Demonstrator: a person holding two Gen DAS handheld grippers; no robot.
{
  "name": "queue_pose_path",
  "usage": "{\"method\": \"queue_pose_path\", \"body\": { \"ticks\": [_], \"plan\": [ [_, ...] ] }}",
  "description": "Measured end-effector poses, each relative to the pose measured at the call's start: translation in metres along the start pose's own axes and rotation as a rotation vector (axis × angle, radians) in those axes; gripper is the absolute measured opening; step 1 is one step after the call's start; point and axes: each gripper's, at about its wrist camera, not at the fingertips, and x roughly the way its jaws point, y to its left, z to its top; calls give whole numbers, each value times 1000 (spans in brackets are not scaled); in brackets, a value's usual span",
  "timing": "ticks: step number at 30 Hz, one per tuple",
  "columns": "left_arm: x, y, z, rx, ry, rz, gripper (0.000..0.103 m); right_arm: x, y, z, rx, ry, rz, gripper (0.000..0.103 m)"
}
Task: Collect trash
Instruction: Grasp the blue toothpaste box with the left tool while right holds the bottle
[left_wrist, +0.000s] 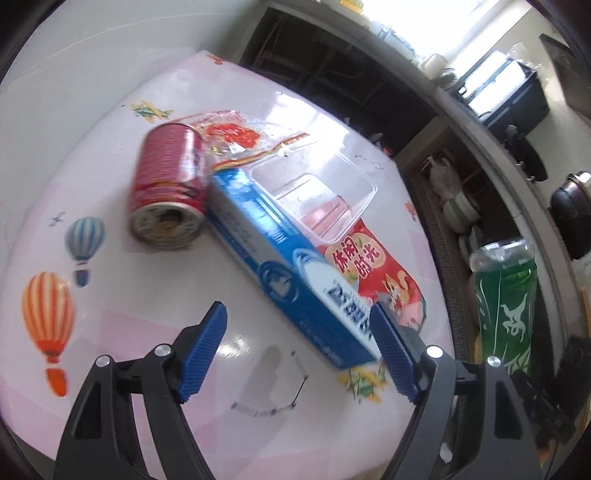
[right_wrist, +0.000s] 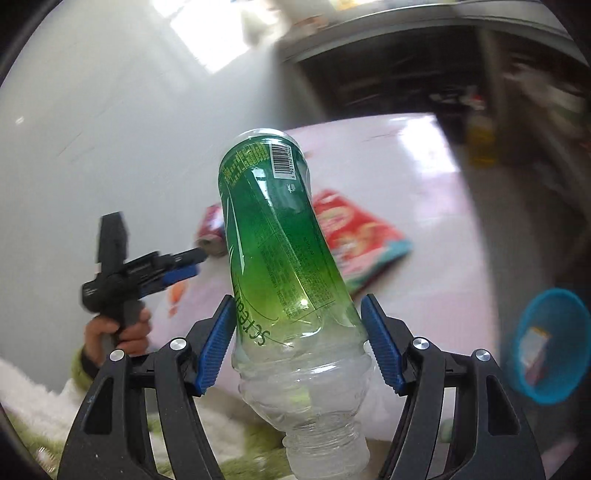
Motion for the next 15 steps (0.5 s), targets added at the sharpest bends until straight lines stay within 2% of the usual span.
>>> {"method": "queue_pose_path", "body": {
  "ticks": [3,6,8,10,15],
  "plan": [
    [31,-18,10,2,26,100,78,12,-19,-1,92,-7,-82,65],
    [54,-27,13,-9,27,189,78,25,-26,-3,180,11,-61,65],
    [58,-30,13,-14,13,202,79,31,-24,-3,193,20,-54,65],
    [58,-35,10,10,2,208,73,28,-24,-5,186,25,-54,65],
    [49,-31,0,46,8,146,61,30,-30,-5,192,37,-38,65]
  ]
}}
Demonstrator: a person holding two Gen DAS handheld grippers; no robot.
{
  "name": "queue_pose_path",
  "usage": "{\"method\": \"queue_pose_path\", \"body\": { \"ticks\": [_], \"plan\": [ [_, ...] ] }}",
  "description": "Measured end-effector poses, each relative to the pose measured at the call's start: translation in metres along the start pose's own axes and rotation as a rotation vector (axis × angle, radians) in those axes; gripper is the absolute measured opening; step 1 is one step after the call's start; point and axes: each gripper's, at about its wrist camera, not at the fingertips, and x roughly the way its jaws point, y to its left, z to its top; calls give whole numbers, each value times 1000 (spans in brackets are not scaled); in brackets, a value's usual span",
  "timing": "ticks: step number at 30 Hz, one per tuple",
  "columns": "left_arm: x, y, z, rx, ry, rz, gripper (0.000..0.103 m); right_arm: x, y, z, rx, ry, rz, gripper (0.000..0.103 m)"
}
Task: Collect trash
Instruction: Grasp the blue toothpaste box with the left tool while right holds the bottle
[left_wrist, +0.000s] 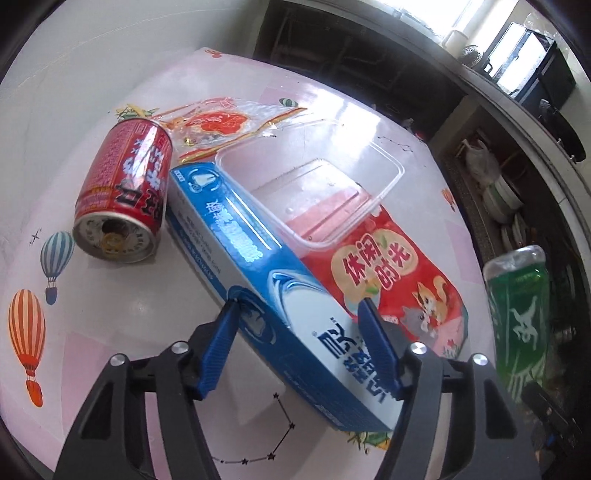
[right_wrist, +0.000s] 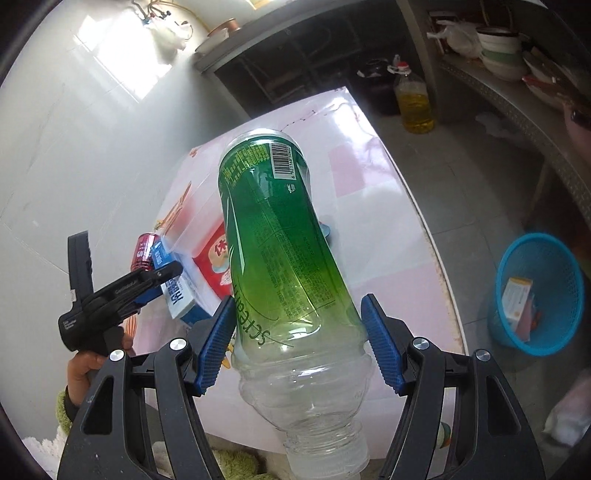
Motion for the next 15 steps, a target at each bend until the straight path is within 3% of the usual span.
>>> {"method": "queue_pose_path", "body": {
  "ticks": [4,9,15],
  "plan": [
    [-15,15,-11,6,29,-39,51,10,-6,2,15,19,8,65],
    [-31,40,-30,-8,85,-82,51,15,-8,3,11,28,-8,65],
    [-49,51,-45,13,93,-64,51,29,-11,3,15,54,-75,65]
  ]
}}
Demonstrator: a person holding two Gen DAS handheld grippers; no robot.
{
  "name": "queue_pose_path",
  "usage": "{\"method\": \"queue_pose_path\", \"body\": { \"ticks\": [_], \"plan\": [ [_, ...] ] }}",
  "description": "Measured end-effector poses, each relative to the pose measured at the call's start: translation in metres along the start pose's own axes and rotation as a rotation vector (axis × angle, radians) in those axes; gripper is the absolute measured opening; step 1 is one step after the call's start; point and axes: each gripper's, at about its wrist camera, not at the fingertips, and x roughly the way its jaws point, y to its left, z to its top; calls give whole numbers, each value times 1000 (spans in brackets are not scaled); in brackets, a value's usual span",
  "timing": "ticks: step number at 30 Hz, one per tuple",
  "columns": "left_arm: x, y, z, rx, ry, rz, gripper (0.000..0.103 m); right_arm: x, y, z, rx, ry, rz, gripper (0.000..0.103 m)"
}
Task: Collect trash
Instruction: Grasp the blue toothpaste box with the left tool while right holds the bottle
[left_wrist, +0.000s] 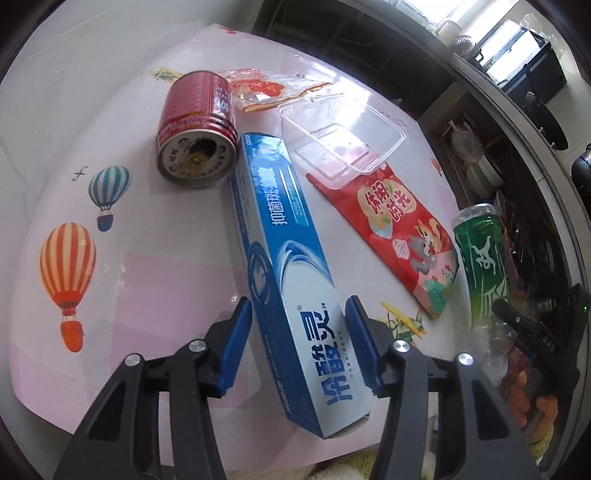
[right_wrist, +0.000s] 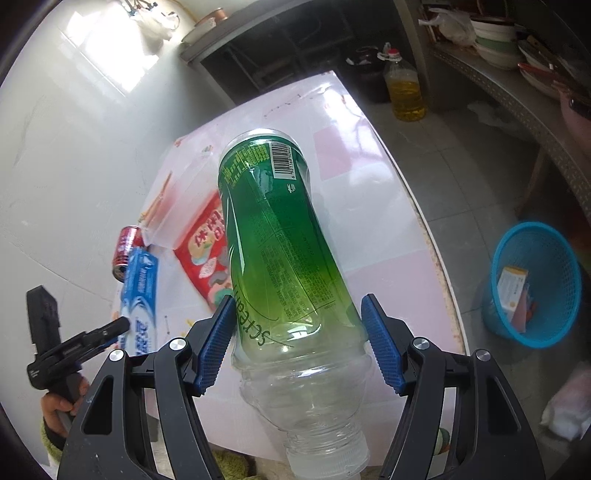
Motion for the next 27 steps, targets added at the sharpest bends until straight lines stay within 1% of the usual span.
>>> {"method": "queue_pose_path", "body": {
  "ticks": [2,3,4,6,10,13,14,16,21,22,25,27],
  "plan": [
    [-1,-3,-2,14,-4,14,50,4,0,-1,4,7,-4,65],
    [-2,-4,-4,24,-4,11,44,4,1,0,5,9,-2,65],
    [-3,-7,-5,39,-1,7,40,3,1,0,9,10,1,65],
    [-5,-11,-10,75,17,15,40,3,1,1,19,22,9,66],
    [-10,-15,-22,110,67,-13,40,3,-3,-2,43,55,24,66],
    [-13,-20,-26,127,74,-11,41,4,-4,-2,41,74,32,67],
    [-11,-22,-25,129,75,-8,41,4,-3,-1,33,76,31,67],
    [-6,-23,-22,120,78,-3,46,5,-3,1,25,81,33,71],
    [11,-26,-8,123,77,15,47,9,-1,8,-7,106,18,74],
    [15,-26,-7,122,82,25,47,10,0,8,-18,115,7,74],
    [21,-24,-2,111,84,20,47,14,0,9,-33,138,-30,74],
    [24,-23,1,106,82,27,47,15,-4,8,-24,148,-39,73]
  ]
}}
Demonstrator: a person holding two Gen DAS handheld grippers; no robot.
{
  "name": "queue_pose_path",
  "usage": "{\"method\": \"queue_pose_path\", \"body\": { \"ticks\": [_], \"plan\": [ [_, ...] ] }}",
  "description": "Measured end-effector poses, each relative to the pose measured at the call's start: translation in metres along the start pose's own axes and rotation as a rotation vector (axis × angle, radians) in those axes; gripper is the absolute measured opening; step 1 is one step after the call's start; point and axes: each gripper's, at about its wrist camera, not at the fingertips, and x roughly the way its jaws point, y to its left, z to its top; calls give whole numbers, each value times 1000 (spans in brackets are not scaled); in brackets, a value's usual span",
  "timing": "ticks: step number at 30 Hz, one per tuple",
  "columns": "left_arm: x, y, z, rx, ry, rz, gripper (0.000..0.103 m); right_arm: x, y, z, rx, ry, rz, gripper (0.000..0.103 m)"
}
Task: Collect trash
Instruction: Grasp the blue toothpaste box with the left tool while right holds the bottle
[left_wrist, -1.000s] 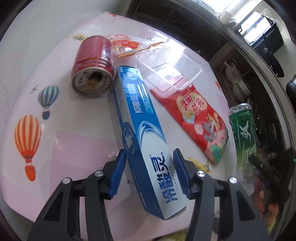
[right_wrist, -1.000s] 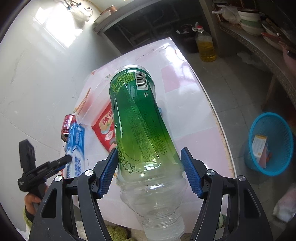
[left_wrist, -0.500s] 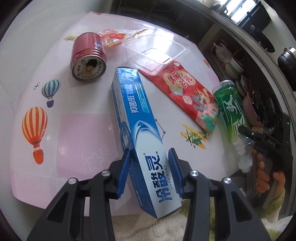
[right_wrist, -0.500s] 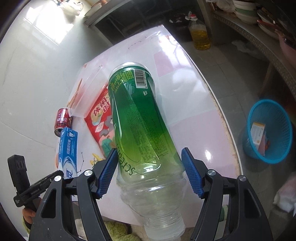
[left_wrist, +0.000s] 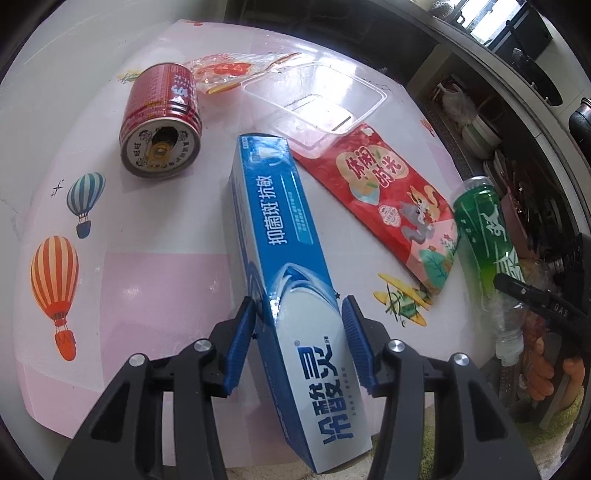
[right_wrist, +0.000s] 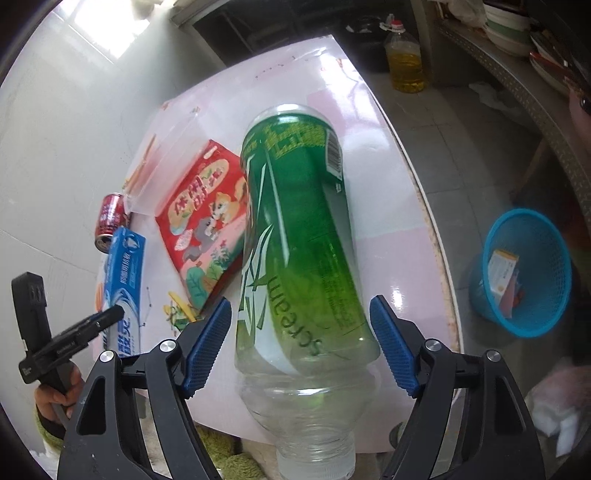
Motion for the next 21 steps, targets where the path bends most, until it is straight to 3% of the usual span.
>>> {"method": "queue_pose_path", "body": {
  "ticks": [2,10,21],
  "plan": [
    [1,1,0,1,-9,1,47,0,-4,-3,14,3,1,66],
    [-4,-11,-14,70,26,-12,43,-6,-17,-18,81,21,72,66],
    [8,-16,-6,65,42,41,45,-10,-14,-19,70,25,62,69]
  ]
}}
